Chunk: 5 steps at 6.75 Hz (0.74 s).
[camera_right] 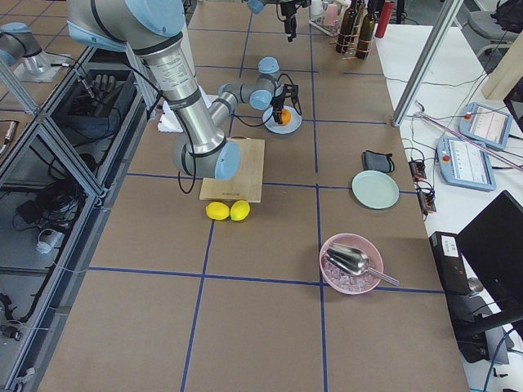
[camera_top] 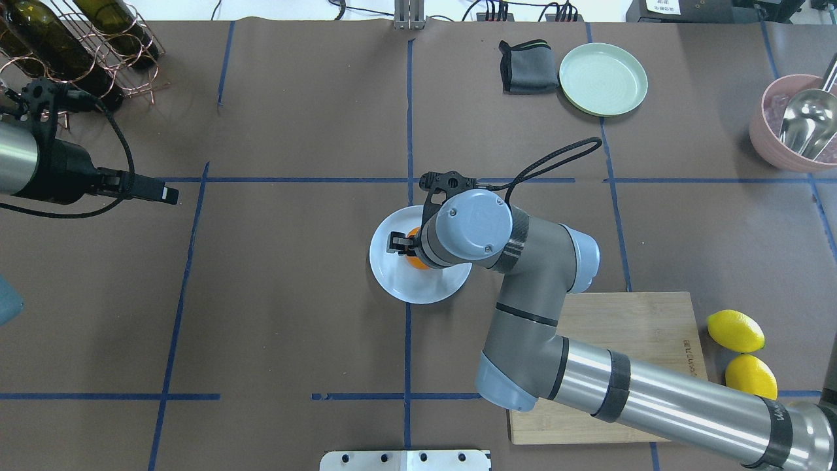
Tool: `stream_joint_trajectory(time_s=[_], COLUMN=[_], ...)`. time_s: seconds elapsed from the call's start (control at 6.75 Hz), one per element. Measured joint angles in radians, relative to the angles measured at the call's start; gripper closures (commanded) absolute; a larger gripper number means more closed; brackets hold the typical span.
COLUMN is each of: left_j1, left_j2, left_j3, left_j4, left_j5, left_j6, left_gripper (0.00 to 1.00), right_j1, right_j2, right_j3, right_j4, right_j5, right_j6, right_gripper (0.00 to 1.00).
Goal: Pick orange to plate
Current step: 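Lower the orange onto the plate and open the right gripper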
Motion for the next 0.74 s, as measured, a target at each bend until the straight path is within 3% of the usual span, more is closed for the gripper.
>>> stream_joint_trajectory(time_s=[0.44, 0.74], left_j1=[-0.005, -0.037], left_j2=[0.009, 0.051], left_j3=[-0.006, -0.023], left_j4=[0.000, 0.005], left_j5=[0.000, 0.000], left_j6=[0.009, 0.072], left_gripper=[0.00, 0.00], right_j1=[0.010, 0.094], right_j2=[-0.018, -0.098], right_j3=[0.064, 0.283], right_j4=[-0.021, -0.144], right_j5=[0.025, 0.134], right_j6=[-0.001, -0.020], right_gripper=[0.00, 0.00])
